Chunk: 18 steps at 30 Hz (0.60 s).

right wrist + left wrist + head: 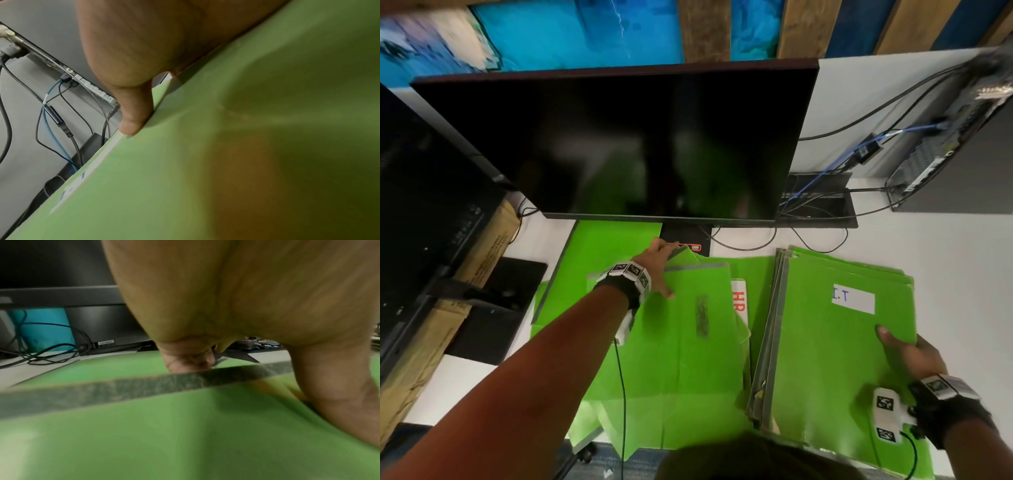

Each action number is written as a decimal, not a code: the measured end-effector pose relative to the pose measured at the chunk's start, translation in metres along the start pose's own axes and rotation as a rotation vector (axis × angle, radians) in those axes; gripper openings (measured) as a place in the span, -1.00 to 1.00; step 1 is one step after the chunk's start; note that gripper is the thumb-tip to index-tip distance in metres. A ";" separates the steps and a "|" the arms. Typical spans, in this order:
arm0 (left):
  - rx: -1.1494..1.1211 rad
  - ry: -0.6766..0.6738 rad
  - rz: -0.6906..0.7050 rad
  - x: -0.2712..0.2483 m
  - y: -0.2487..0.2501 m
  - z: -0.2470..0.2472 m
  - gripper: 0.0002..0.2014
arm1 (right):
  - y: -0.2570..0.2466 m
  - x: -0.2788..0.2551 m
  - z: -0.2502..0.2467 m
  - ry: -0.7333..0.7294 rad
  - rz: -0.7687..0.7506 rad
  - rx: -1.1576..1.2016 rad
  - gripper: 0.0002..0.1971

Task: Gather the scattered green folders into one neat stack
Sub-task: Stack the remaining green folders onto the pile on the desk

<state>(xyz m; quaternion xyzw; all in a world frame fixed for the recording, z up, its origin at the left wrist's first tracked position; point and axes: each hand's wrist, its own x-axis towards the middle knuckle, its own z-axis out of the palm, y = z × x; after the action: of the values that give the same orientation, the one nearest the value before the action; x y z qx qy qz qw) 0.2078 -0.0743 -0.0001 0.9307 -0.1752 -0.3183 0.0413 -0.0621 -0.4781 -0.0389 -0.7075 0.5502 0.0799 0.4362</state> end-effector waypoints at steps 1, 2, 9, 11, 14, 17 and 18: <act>-0.026 -0.047 -0.001 0.002 0.006 0.001 0.35 | 0.000 0.000 0.000 0.000 -0.001 0.002 -0.40; -0.044 -0.099 -0.007 0.003 0.011 0.003 0.42 | -0.001 0.000 0.000 -0.001 -0.003 0.003 -0.41; -0.086 -0.166 -0.038 0.011 0.015 0.011 0.44 | 0.000 -0.001 0.000 -0.011 -0.016 0.006 -0.46; -0.118 -0.122 -0.025 0.016 0.016 0.012 0.37 | 0.000 0.001 0.001 -0.021 -0.010 0.019 -0.47; -0.142 -0.094 0.037 0.021 0.023 0.014 0.19 | 0.001 0.003 0.001 -0.021 -0.012 0.009 -0.48; -0.148 -0.067 0.061 0.025 0.028 0.015 -0.06 | 0.002 0.006 0.001 -0.015 -0.006 -0.007 -0.47; -0.125 -0.046 0.064 0.024 0.030 0.014 -0.16 | 0.003 0.007 0.001 -0.011 -0.005 -0.014 -0.46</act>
<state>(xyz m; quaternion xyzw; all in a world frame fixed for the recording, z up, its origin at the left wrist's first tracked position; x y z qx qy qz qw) 0.2082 -0.1106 -0.0198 0.9127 -0.1856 -0.3484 0.1056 -0.0616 -0.4821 -0.0449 -0.7113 0.5457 0.0865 0.4345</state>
